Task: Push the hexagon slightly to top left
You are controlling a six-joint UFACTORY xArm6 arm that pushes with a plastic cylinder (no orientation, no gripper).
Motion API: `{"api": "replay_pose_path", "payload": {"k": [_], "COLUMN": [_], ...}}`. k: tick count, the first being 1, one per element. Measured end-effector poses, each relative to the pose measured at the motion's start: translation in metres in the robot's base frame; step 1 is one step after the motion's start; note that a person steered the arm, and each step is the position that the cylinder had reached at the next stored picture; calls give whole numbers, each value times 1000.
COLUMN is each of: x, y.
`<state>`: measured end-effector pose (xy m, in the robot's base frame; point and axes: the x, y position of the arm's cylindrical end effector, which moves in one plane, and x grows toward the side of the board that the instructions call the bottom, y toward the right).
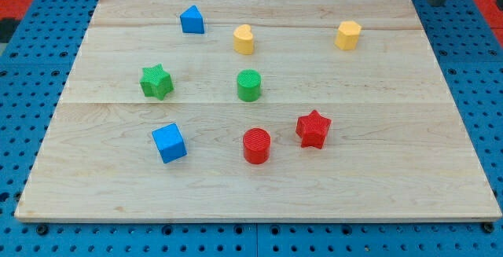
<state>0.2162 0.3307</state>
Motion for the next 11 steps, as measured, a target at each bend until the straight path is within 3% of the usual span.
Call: {"api": "replay_pose_path", "payload": {"k": [3, 5, 6, 7, 9, 10, 11], "x": [15, 88, 103, 88, 98, 137, 159], "y": [-18, -106, -140, -188, -190, -202, -254]}}
